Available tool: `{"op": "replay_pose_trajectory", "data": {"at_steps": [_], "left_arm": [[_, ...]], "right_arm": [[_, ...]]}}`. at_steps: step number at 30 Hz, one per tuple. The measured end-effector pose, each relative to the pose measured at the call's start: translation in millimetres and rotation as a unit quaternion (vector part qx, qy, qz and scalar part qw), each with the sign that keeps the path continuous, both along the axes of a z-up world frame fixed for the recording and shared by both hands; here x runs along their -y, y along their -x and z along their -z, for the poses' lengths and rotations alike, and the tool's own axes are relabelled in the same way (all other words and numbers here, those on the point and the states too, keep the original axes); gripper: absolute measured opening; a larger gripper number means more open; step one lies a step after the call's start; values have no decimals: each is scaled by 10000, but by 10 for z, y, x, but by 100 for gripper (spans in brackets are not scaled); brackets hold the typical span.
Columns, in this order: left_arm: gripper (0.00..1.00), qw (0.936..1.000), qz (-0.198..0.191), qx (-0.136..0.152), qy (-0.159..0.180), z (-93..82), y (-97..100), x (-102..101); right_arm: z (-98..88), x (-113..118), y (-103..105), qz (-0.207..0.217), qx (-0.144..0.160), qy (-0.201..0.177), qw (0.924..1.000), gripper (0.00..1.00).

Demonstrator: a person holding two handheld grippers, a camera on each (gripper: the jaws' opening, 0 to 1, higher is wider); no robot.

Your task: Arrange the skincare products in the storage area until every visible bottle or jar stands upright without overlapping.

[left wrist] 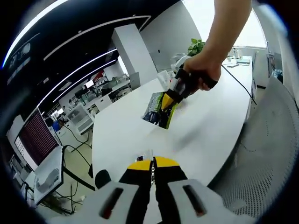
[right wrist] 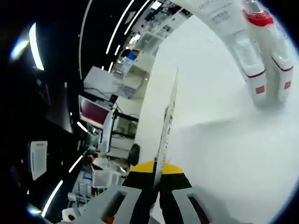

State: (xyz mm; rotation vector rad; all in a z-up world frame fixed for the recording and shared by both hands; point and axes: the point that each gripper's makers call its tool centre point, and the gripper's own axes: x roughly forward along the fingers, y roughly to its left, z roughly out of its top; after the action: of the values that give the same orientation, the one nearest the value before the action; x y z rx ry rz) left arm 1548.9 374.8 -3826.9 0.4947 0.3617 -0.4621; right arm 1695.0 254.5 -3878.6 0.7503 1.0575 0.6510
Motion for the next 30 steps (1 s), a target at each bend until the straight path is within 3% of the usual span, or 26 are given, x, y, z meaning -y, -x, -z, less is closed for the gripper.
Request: {"op": "replay_pose_trajectory", "data": {"at_steps": [4,23,30], "left_arm": [[0,10000,9,18,15,-11,1,5],[0,9998,16,-174,-51,78,18,13],[0,9999,-13,-136,19,59,11,7]], "right_arm": [[138,74,-113,-115,-95,229,9996,0],[623,456,-493,244,-391,1014,9938,0],[685,591,-543,618,-327,1282,9893,10]]}}
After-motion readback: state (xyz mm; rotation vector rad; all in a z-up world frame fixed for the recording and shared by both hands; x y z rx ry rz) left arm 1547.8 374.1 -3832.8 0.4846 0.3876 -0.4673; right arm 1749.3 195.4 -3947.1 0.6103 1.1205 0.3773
